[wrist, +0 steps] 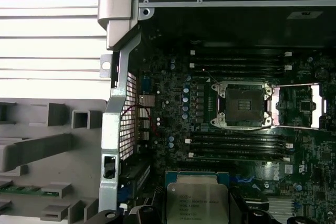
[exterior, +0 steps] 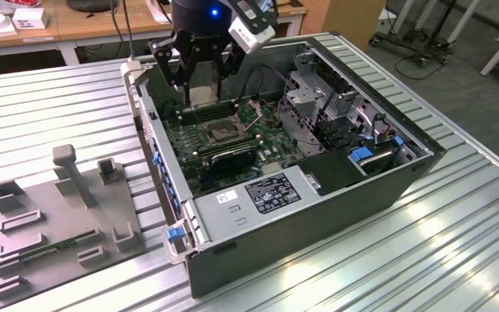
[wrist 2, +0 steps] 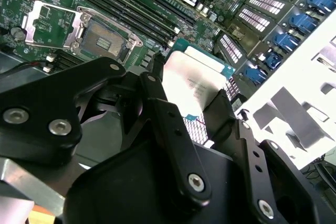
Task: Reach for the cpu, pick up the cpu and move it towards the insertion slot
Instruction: 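Pick up the cpu and move it towards the insertion slot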
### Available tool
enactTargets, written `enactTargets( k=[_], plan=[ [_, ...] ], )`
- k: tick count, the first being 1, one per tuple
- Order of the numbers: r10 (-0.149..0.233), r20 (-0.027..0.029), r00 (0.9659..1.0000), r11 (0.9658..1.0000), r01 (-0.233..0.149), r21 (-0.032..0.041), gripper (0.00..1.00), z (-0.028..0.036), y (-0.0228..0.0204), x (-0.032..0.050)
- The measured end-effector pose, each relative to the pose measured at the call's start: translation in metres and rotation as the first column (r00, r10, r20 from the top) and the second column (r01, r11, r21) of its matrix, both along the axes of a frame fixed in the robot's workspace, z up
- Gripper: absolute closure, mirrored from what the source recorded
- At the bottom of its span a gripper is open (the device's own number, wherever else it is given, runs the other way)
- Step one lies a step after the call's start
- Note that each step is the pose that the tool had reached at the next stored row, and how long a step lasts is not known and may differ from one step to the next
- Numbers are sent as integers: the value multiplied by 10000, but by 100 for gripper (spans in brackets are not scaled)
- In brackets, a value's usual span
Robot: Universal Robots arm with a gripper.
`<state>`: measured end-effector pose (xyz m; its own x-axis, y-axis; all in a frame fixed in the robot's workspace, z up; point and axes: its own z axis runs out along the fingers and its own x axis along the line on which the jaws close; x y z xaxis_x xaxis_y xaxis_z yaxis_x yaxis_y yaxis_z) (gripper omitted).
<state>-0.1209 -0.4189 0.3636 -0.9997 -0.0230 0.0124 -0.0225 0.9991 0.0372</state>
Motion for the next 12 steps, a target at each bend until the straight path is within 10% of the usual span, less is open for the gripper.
enactTargets(
  k=[7,12],
  plan=[
    [0,-1,10000,10000,0,-2,45,-13,18,53],
    [2,-1,10000,10000,-2,-1,45,-39,107,108]
  ],
)
